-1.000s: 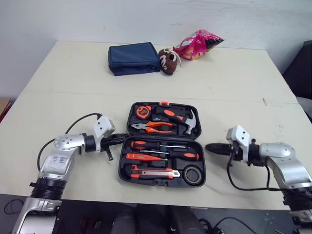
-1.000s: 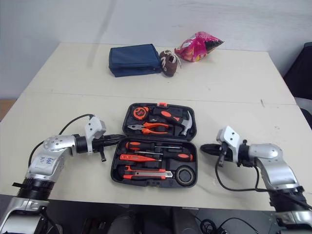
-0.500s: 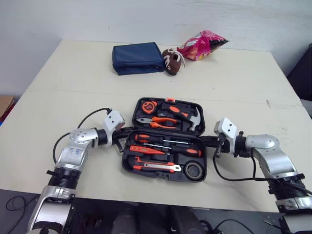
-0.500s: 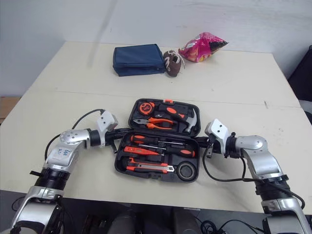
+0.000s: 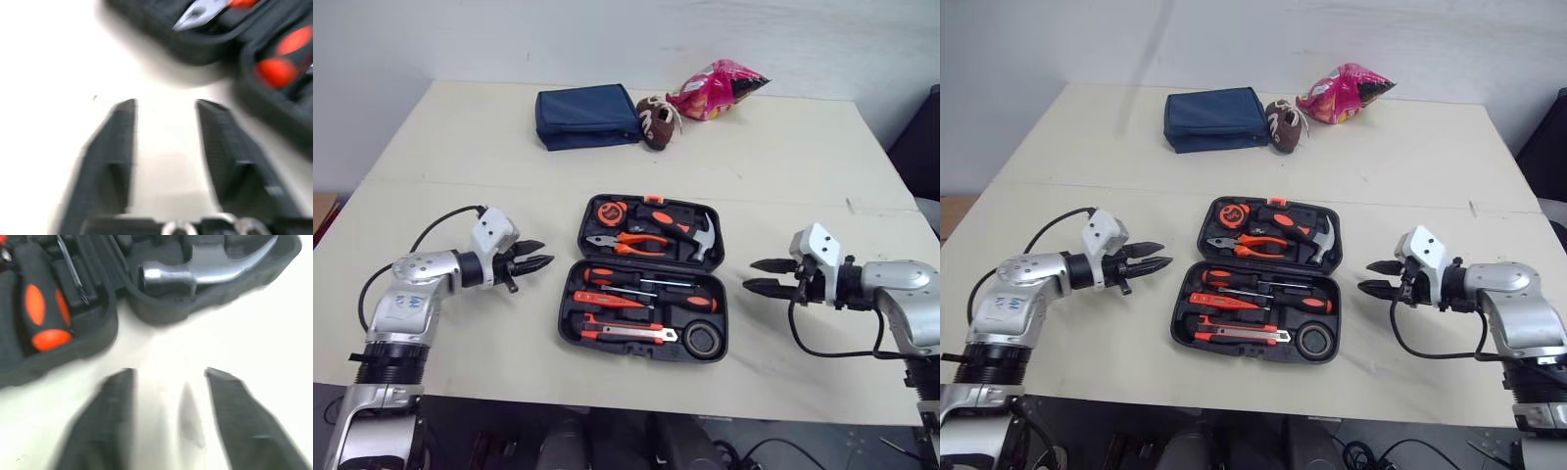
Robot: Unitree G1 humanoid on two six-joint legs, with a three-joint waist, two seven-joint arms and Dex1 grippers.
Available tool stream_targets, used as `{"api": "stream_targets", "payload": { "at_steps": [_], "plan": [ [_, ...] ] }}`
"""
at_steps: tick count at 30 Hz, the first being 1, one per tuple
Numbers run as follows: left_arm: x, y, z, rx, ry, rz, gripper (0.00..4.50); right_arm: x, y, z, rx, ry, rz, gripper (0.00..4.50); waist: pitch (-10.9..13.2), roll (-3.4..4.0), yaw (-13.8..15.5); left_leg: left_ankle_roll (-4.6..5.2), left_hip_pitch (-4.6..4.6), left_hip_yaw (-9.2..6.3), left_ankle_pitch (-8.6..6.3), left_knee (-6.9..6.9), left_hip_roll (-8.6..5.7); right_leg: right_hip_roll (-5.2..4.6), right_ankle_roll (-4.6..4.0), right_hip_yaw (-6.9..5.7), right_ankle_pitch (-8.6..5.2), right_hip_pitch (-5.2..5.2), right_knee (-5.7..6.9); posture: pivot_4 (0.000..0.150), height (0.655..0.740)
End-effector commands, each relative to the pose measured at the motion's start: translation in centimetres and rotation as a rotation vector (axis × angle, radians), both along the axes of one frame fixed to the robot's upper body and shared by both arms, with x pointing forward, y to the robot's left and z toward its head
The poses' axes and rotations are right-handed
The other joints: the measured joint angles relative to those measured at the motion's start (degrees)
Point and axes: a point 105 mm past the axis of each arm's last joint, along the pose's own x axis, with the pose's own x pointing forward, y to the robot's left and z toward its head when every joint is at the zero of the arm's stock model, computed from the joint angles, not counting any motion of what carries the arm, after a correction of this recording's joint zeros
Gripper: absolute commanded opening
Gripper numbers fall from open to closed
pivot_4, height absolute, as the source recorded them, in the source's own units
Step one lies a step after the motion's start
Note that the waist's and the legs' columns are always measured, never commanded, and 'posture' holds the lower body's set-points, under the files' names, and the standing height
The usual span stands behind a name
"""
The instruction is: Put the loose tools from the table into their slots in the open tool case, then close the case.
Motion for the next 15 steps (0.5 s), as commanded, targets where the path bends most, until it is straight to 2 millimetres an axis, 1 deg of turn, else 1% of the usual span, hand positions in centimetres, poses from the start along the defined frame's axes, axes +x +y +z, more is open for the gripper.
{"api": "stream_targets", "payload": {
  "at_steps": [1,3,5,7,8,9,11,15],
  "plan": [
    [0.5,1.0,3.5,-0.050,-0.010,0.098,3.68,0.4,-0.9,4.1,0.126,0.130,-0.212,4.42,0.02,0.03,-0.06,0.00,-0.01,0.00,0.00,0.01,0.00,0.00,0.00,0.01,0.00,-0.01,0.04,0.150,0.7400],
    [1.0,0.9,3.6,-0.060,0.093,0.156,4.48,0.8,-0.1,5.3,0.232,0.234,-0.267,4.50,0.02,0.03,-0.07,0.00,-0.13,0.03,0.00,0.05,-0.02,-0.01,0.00,0.08,0.00,-0.23,0.23,0.150,0.7400],
    [1.5,-0.3,3.7,-0.109,0.210,0.172,4.48,1.6,0.5,5.6,0.282,0.328,-0.341,4.50,0.01,0.03,-0.09,-0.06,-0.36,0.01,0.04,0.08,0.00,0.04,0.00,0.08,0.00,-0.51,0.35,0.150,0.7400],
    [2.7,-1.2,4.0,-0.161,0.255,0.204,4.48,2.2,0.8,4.9,0.207,0.381,-0.406,4.50,0.00,0.02,0.05,-0.10,-0.54,-0.08,0.07,0.11,0.01,0.06,-0.01,0.01,0.00,-0.66,0.36,0.150,0.7400],
    [3.1,-1.6,4.0,-0.168,0.273,0.216,4.48,2.4,1.1,4.6,0.199,0.406,-0.425,4.50,0.00,0.02,0.15,-0.09,-0.70,-0.08,0.07,0.12,-0.01,0.06,-0.01,0.00,0.00,-0.76,0.32,0.150,0.7400],
    [3.7,-1.9,3.8,-0.157,0.290,0.230,4.48,3.0,1.5,4.5,0.210,0.423,-0.451,4.50,0.00,0.02,0.13,-0.08,-0.75,-0.08,0.07,0.12,-0.04,0.03,-0.01,0.00,0.00,-0.80,0.31,0.150,0.7400],
    [4.3,-2.4,3.5,-0.148,0.311,0.242,4.48,4.0,2.0,4.6,0.234,0.438,-0.486,4.50,0.00,0.01,0.04,-0.02,-0.93,-0.01,0.09,0.17,-0.14,-0.04,0.00,0.04,0.00,-0.98,0.33,0.150,0.7400],
    [5.3,-2.9,3.2,-0.145,0.344,0.287,4.48,5.4,1.7,3.8,0.191,0.430,-0.572,4.50,0.00,0.01,-0.10,0.06,-1.39,0.14,0.15,0.22,-0.23,-0.16,0.00,0.06,0.00,-1.68,0.67,0.150,0.7400]
  ]
}}
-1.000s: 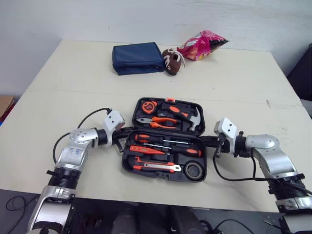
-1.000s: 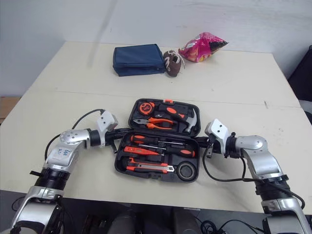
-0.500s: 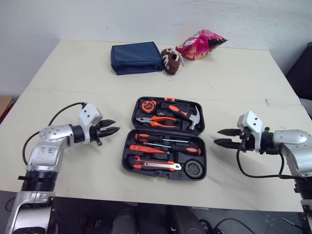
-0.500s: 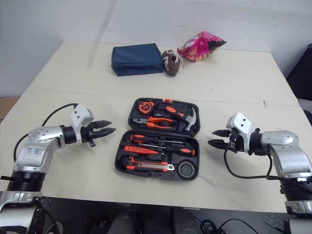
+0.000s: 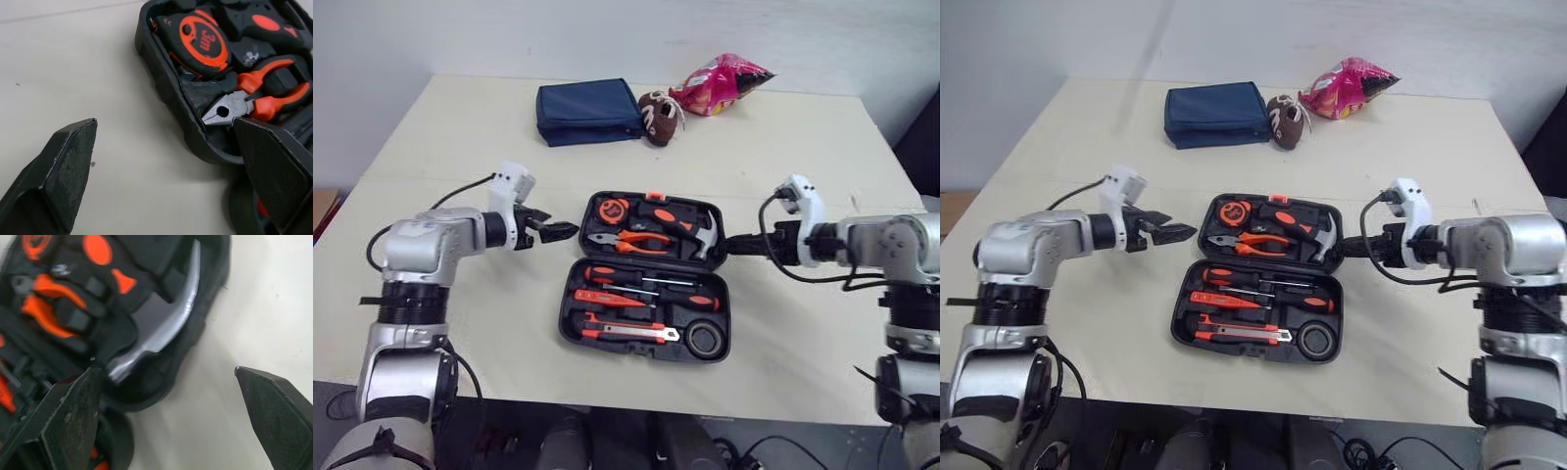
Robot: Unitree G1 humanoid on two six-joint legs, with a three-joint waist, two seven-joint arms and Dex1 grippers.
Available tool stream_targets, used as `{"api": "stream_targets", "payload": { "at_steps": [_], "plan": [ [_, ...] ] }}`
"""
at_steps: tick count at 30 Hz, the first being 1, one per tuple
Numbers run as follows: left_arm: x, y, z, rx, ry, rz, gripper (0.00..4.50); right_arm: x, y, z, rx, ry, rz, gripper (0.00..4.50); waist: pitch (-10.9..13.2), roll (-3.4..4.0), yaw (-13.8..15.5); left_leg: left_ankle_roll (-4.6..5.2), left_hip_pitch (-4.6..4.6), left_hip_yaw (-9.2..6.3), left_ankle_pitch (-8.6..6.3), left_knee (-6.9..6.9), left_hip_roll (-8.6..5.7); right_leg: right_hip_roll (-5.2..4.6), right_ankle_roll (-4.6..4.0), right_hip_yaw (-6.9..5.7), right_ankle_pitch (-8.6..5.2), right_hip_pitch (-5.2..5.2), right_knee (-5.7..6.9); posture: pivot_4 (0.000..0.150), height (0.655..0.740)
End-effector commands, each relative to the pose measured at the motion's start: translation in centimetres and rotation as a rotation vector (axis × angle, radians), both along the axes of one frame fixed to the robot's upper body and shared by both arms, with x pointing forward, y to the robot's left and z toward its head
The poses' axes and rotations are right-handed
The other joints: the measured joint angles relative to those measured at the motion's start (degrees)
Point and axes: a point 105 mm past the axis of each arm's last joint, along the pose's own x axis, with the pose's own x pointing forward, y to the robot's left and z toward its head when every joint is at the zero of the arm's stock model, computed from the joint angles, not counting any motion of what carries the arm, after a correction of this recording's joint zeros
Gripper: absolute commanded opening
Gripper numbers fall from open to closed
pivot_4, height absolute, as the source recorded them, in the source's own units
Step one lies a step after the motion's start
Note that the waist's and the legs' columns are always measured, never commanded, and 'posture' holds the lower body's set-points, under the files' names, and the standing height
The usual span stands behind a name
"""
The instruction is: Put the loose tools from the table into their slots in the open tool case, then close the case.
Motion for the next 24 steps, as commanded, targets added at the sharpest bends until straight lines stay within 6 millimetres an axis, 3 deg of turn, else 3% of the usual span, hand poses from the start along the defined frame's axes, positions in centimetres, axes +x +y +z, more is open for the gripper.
{"api": "stream_targets", "payload": {
  "at_steps": [1,5,11,19,22,24],
  "plan": [
    [0.7,-0.1,0.7,0.027,-0.021,0.031,4.48,1.1,-0.6,0.3,-0.055,-0.017,-0.058,4.50,0.00,0.00,-0.10,-0.03,-0.02,0.00,0.01,0.00,0.01,0.01,0.00,-0.02,0.00,-0.04,0.02,0.150,0.7400],
    [1.1,-0.9,0.6,0.024,-0.005,0.036,4.48,1.7,0.3,0.1,-0.032,0.018,-0.070,4.50,0.00,0.00,-0.66,-0.09,-0.02,0.04,0.06,-0.01,0.03,0.05,0.00,0.01,0.00,-0.08,0.10,0.150,0.7400],
    [1.5,-1.5,0.3,0.039,0.018,0.046,4.48,1.6,0.1,-1.0,-0.088,0.054,-0.068,4.50,0.00,0.00,-0.90,-0.11,-0.02,0.02,0.11,-0.01,0.01,0.03,0.00,-0.01,0.00,-0.10,0.15,0.150,0.7400],
    [1.0,-2.1,-1.2,0.067,0.119,0.020,4.48,1.3,1.0,-1.9,-0.052,0.115,-0.063,4.50,-0.01,0.00,-1.38,-0.11,-0.02,0.01,0.11,0.00,0.01,0.03,0.00,-0.01,0.00,-0.09,0.42,0.150,0.7400],
    [1.1,-2.5,-1.6,0.080,0.135,0.011,3.70,1.2,1.6,-2.6,-0.045,0.143,-0.049,4.50,-0.04,-0.03,-1.42,-0.12,-0.01,-0.01,0.11,0.01,0.01,0.03,0.00,-0.02,0.00,-0.07,0.42,0.150,0.7400],
    [1.3,-2.5,-1.8,0.080,0.135,0.014,2.91,1.2,1.8,-3.0,-0.038,0.157,-0.050,4.50,-0.06,-0.05,-1.44,-0.12,0.06,-0.01,0.12,0.02,0.01,0.03,0.00,-0.03,0.00,0.00,0.43,0.150,0.7400]
  ]
}}
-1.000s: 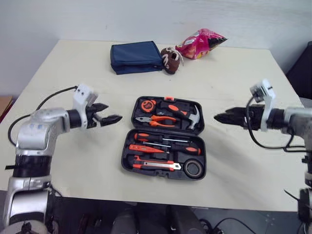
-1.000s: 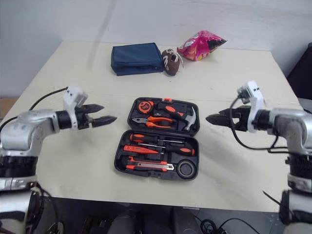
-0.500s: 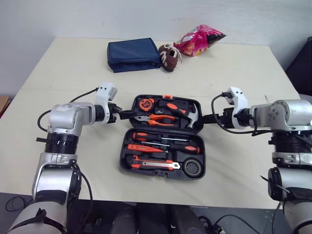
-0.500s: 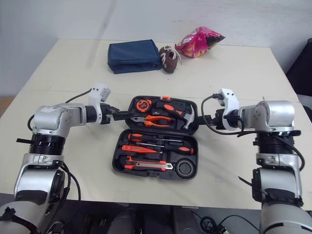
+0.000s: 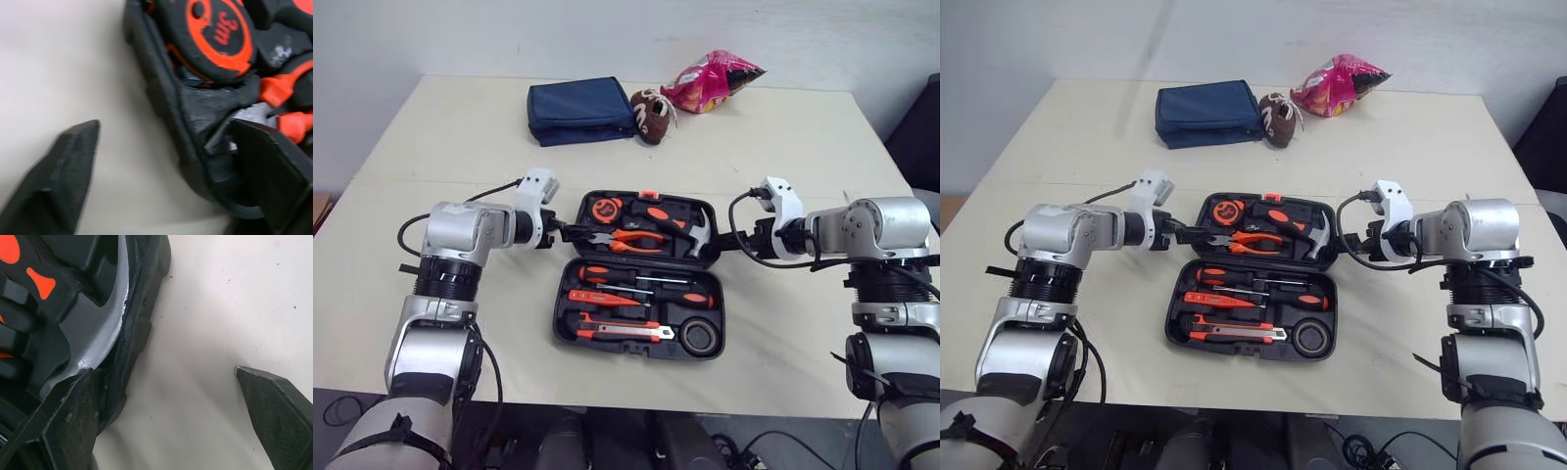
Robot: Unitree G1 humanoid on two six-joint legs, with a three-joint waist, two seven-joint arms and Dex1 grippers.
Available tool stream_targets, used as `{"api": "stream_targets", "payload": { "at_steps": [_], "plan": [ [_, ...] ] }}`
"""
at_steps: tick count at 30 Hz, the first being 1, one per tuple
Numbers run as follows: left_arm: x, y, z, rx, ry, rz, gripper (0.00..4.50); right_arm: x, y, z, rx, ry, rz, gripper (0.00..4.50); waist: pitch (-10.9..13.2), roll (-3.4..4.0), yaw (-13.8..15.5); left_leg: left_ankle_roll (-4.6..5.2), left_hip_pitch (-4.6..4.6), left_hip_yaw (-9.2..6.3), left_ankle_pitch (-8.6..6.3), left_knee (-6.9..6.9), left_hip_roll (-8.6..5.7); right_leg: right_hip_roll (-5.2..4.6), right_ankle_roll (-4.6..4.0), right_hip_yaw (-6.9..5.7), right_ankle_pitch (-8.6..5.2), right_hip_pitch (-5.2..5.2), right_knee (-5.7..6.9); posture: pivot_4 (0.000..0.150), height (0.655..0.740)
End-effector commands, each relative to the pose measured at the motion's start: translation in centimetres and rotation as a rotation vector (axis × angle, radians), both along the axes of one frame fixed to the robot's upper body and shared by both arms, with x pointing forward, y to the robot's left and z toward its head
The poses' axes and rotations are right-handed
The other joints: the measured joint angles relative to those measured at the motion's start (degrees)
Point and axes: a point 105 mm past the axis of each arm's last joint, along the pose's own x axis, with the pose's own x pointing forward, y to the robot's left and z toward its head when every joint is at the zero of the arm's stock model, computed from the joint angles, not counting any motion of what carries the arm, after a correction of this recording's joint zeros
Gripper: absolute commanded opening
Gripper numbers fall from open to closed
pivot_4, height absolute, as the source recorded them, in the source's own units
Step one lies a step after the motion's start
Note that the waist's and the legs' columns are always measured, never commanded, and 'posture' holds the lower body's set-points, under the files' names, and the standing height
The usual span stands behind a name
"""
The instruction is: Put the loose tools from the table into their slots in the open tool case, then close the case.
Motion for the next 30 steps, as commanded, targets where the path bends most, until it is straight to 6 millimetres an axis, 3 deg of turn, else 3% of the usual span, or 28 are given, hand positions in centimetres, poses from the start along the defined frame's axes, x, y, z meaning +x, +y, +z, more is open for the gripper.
{"api": "stream_targets", "payload": {
  "at_steps": [1,2,7,10,17,21,24,27,30],
  "plan": [
    [0.3,-0.1,-0.6,0.024,0.013,0.004,2.47,-0.4,0.8,-1.5,0.031,0.075,0.008,4.00,-0.01,-0.01,-0.02,0.00,0.08,0.00,0.00,0.00,0.00,0.00,0.00,0.00,0.00,0.08,-0.01,0.150,0.7400],
    [0.3,-0.1,-0.6,0.018,0.013,0.002,2.04,-0.4,0.9,-1.6,0.044,0.080,0.004,3.73,-0.01,-0.01,-0.06,-0.01,0.14,0.01,0.00,0.00,0.00,0.00,0.00,0.00,0.00,0.12,-0.03,0.150,0.7400],
    [0.4,-0.8,0.5,-0.036,-0.039,-0.022,0.05,-0.3,1.3,-1.3,0.089,0.062,0.003,1.27,-0.07,-0.03,0.04,-0.08,0.40,0.04,0.10,0.00,-0.02,-0.01,0.00,0.02,0.00,0.29,-0.02,0.150,0.7400],
    [0.1,-1.3,1.4,-0.096,-0.104,-0.048,0.00,-0.1,1.9,-0.1,0.133,-0.041,0.030,0.02,-0.09,-0.07,0.07,-0.06,0.52,0.03,0.12,0.01,-0.04,-0.05,0.00,0.02,0.00,0.44,-0.03,0.150,0.7400],
    [-0.6,-0.5,3.4,-0.180,-0.325,-0.048,0.00,-0.2,2.2,3.7,0.153,-0.449,0.123,0.02,-0.07,-0.06,0.09,-0.07,0.38,0.02,0.12,-0.01,-0.06,-0.05,0.00,0.01,0.00,0.32,-0.06,0.150,0.7400],
    [-1.7,0.8,6.1,-0.180,-0.719,-0.085,0.00,-0.8,0.8,5.0,0.086,-0.750,0.134,0.02,-0.01,-0.04,0.07,-0.09,0.20,0.04,0.14,-0.07,-0.05,-0.02,0.01,0.02,0.00,0.09,-0.08,0.150,0.7400],
    [-2.1,1.3,6.2,-0.158,-0.822,-0.087,0.00,-1.0,0.3,5.0,0.032,-0.845,0.129,0.02,0.02,-0.05,-0.12,-0.09,0.15,0.08,0.13,-0.11,-0.03,0.01,0.01,0.02,0.00,0.05,-0.17,0.150,0.7400],
    [-2.8,1.8,6.1,-0.107,-0.958,-0.087,0.00,-1.4,-0.1,4.3,-0.141,-0.995,0.174,0.02,0.03,-0.06,-0.13,-0.08,0.16,0.09,0.14,-0.09,-0.04,0.00,0.01,0.05,0.01,0.05,-0.13,0.150,0.7400],
    [-2.9,2.7,5.9,0.086,-1.146,-0.045,0.00,-2.0,0.0,3.7,-0.312,-1.156,0.265,0.02,0.03,-0.06,-0.13,-0.07,0.16,0.09,0.13,-0.15,-0.04,0.01,0.01,0.04,0.01,0.06,-0.22,0.150,0.7400]
  ]
}}
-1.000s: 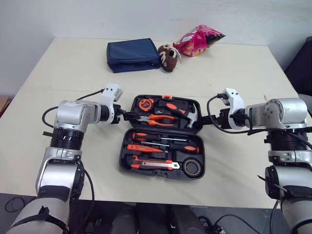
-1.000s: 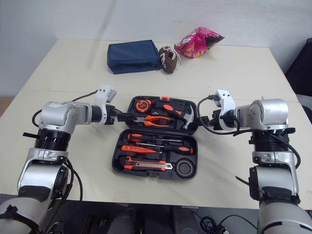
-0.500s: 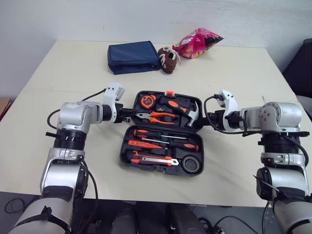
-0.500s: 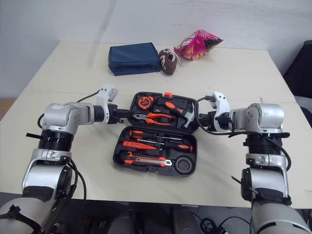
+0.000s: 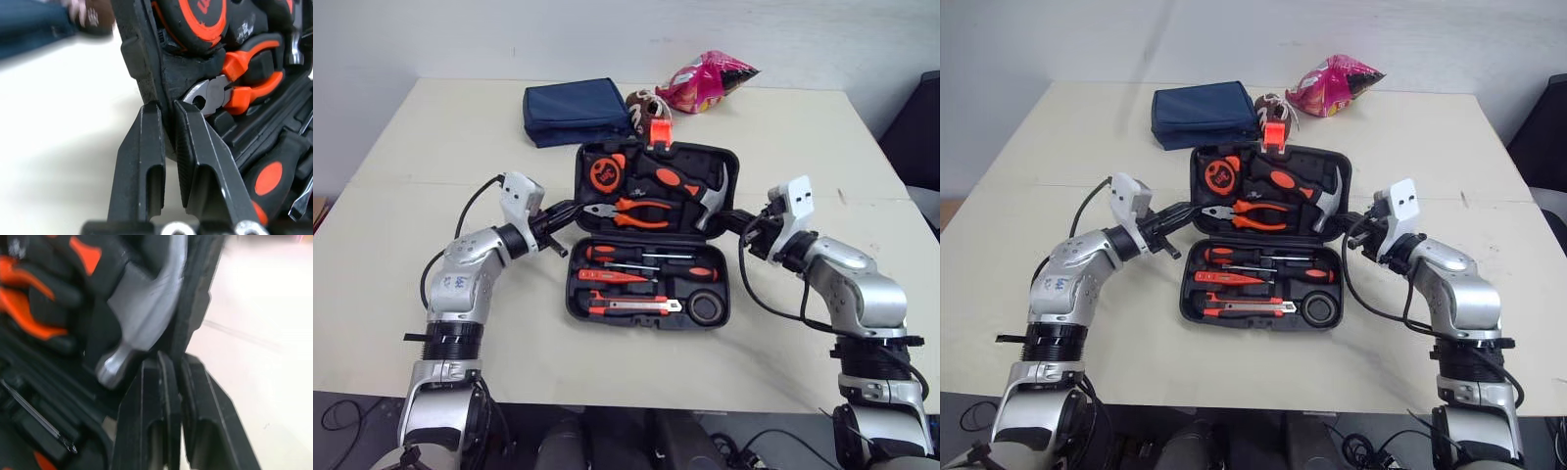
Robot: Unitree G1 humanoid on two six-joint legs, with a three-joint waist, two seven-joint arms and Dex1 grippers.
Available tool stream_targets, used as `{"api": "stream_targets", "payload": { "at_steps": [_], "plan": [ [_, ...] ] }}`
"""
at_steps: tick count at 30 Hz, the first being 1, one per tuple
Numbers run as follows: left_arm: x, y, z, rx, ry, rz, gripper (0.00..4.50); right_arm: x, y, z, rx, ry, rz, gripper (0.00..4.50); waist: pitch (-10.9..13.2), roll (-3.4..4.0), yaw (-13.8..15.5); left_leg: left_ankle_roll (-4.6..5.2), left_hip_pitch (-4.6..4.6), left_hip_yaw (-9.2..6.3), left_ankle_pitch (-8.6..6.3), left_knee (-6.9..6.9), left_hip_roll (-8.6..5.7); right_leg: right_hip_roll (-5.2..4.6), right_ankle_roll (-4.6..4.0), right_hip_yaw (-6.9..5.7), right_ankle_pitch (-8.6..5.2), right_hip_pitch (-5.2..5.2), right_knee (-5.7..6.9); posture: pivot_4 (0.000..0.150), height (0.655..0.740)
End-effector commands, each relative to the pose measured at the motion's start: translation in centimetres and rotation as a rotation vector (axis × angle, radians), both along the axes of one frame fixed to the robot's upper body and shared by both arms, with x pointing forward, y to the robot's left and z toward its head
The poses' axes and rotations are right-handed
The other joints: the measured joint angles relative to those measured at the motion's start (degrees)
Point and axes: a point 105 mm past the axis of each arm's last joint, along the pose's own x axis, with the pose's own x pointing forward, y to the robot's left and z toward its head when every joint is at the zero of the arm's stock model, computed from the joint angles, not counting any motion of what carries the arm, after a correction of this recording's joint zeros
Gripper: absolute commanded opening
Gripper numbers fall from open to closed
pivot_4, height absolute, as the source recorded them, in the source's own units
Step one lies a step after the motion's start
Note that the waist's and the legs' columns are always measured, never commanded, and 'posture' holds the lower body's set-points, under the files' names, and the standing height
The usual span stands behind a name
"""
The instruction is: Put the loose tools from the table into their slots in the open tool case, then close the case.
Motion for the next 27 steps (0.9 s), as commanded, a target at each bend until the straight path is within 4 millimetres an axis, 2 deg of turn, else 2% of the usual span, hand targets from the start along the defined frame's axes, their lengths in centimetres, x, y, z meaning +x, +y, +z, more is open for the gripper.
{"api": "stream_targets", "payload": {
  "at_steps": [1,3,6,9,12,13,15,17,20,21,23,24,25,27],
  "plan": [
    [-0.9,1.8,3.1,0.236,-0.407,0.141,0.00,-1.2,-0.7,1.0,-0.271,-0.296,0.019,0.02,0.01,-0.01,0.03,0.00,0.00,0.00,0.00,0.00,0.00,-0.01,0.00,0.00,0.00,0.01,-0.02,0.150,0.7400],
    [-1.5,1.3,1.1,0.405,-0.475,0.095,0.00,-1.6,-0.6,-0.4,-0.324,-0.313,0.047,0.02,0.01,-0.01,-0.05,0.03,0.00,0.01,-0.02,0.01,0.00,-0.01,0.00,-0.01,0.00,0.02,-0.07,0.150,0.7400],
    [-1.9,1.4,-0.1,0.413,-0.500,0.106,0.00,-2.3,-0.6,-1.2,-0.398,-0.421,0.055,0.02,0.01,-0.01,0.02,0.08,0.04,0.03,-0.04,0.01,0.00,-0.05,0.00,0.00,0.00,0.07,-0.04,0.150,0.7400],
    [-2.9,1.7,-2.4,0.529,-0.533,0.078,0.00,-3.7,0.3,-3.6,-0.553,-0.496,0.149,0.02,0.01,-0.01,-0.07,0.11,0.11,0.05,-0.04,0.04,0.01,-0.08,0.00,0.00,0.00,0.12,0.00,0.150,0.7400],
    [-3.5,2.7,-3.5,0.523,-0.500,0.093,0.00,-4.6,0.3,-4.6,-0.595,-0.529,0.168,0.02,-0.03,0.05,-0.25,0.11,0.33,0.12,-0.05,-0.07,0.06,-0.05,0.00,0.02,0.00,0.23,0.00,0.150,0.7400],
    [-3.8,3.0,-3.6,0.492,-0.478,0.092,0.39,-4.9,0.0,-4.5,-0.588,-0.547,0.150,0.00,-0.03,0.06,-0.26,0.10,0.42,0.13,-0.04,-0.08,0.07,-0.05,0.00,0.03,0.00,0.30,0.00,0.150,0.7400],
    [-4.1,3.6,-3.6,0.481,-0.462,0.102,1.17,-5.4,-0.4,-5.4,-0.571,-0.485,0.171,0.85,-0.04,0.07,-0.21,0.10,0.49,0.15,-0.04,-0.05,0.08,-0.05,0.00,0.03,0.00,0.37,0.07,0.150,0.7400],
    [-4.5,4.5,-3.5,0.506,-0.454,0.119,2.11,-5.7,-0.7,-5.0,-0.613,-0.546,0.161,1.85,-0.03,0.05,-0.07,0.10,0.57,0.10,-0.04,-0.02,0.09,-0.05,0.00,-0.01,0.00,0.51,0.04,0.150,0.7400],
    [-5.6,7.9,-3.7,0.564,-0.385,0.156,3.43,-7.2,-2.5,-4.9,-0.689,-0.572,0.168,3.30,-0.03,0.05,-0.19,0.10,0.60,0.10,-0.04,-0.01,0.10,-0.06,0.00,0.00,0.00,0.55,0.04,0.150,0.7400],
    [-6.2,9.7,-4.0,0.572,-0.325,0.170,3.89,-8.1,-3.5,-4.9,-0.697,-0.552,0.163,3.38,-0.03,0.05,-0.10,0.10,0.60,0.10,-0.04,-0.01,0.11,-0.04,-0.01,-0.01,0.00,0.56,0.03,0.150,0.7400],
    [-7.1,13.3,-4.5,0.513,-0.159,0.228,3.89,-9.7,-5.9,-5.5,-0.720,-0.442,0.170,3.38,-0.02,0.08,-0.02,0.09,0.63,0.05,-0.05,-0.13,0.15,-0.03,-0.05,-0.05,-0.02,0.62,-0.07,0.150,0.7400],
    [-7.3,14.2,-4.6,0.464,-0.084,0.234,3.89,-10.1,-6.6,-5.7,-0.698,-0.365,0.172,3.38,-0.01,0.10,-0.01,0.09,0.62,0.05,-0.05,-0.21,0.14,-0.05,-0.07,-0.06,-0.04,0.63,-0.13,0.150,0.7400],
    [-7.4,14.2,-4.5,0.434,-0.047,0.216,3.89,-10.5,-6.9,-5.8,-0.659,-0.294,0.185,3.38,0.01,0.09,0.01,0.09,0.69,0.05,-0.05,-0.26,0.14,-0.05,-0.07,-0.07,-0.04,0.75,-0.22,0.150,0.7400],
    [-7.0,13.1,-3.9,0.414,-0.036,0.152,3.89,-11.1,-6.6,-6.0,-0.518,-0.125,0.215,3.38,0.05,0.05,0.09,0.15,1.05,0.05,-0.09,-0.25,0.12,-0.08,-0.07,-0.09,-0.03,1.17,-0.32,0.150,0.7400]
  ]
}}
